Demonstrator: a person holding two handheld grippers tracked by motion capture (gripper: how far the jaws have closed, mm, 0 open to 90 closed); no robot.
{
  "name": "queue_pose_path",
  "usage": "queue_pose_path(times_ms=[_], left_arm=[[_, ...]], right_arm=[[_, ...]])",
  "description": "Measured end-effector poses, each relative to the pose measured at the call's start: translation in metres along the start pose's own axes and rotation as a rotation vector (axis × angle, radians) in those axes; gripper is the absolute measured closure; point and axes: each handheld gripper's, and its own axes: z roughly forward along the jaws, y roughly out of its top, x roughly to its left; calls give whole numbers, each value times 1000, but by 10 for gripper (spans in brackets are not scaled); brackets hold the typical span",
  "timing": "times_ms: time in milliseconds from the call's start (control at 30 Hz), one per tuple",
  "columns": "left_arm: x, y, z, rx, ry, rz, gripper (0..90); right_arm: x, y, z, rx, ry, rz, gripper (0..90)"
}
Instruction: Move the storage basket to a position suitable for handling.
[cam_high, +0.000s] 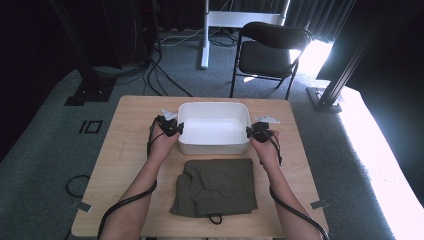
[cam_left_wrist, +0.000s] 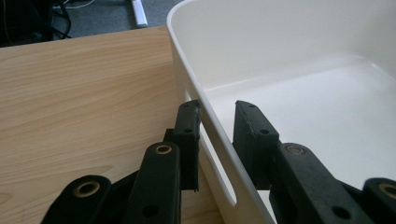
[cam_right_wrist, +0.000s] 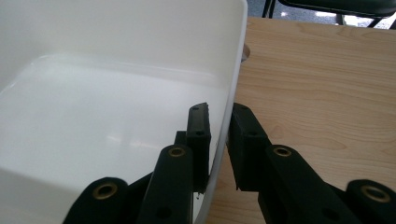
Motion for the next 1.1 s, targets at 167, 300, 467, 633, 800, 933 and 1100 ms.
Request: queue_pose_path(times_ms=[167,300,467,633,800,933,1100], left_arm=[[-11,4,6,2,-9,5,731],[-20,6,10,2,-16,6,730],[-30,11,16,14,-23,25,730],[-39,15,21,26,-31,43,730],[-51,20,28,27,-46,47,730],[-61,22,32,25,-59,54,727],[-67,23,34,25,-59,62,724]], right_arm=[[-11,-1,-3,0,-10,12,797],[-21,-2,-5,-1,-14,21,798],[-31,-4,-10,3,-28,27,798],[-41,-7,-14,5,-34,38,796],[-52,-9,-18,10,-43,54,797],[-62,-10,-22,9,-57,63,802],[-71,-12,-25,10,-64,75,805]])
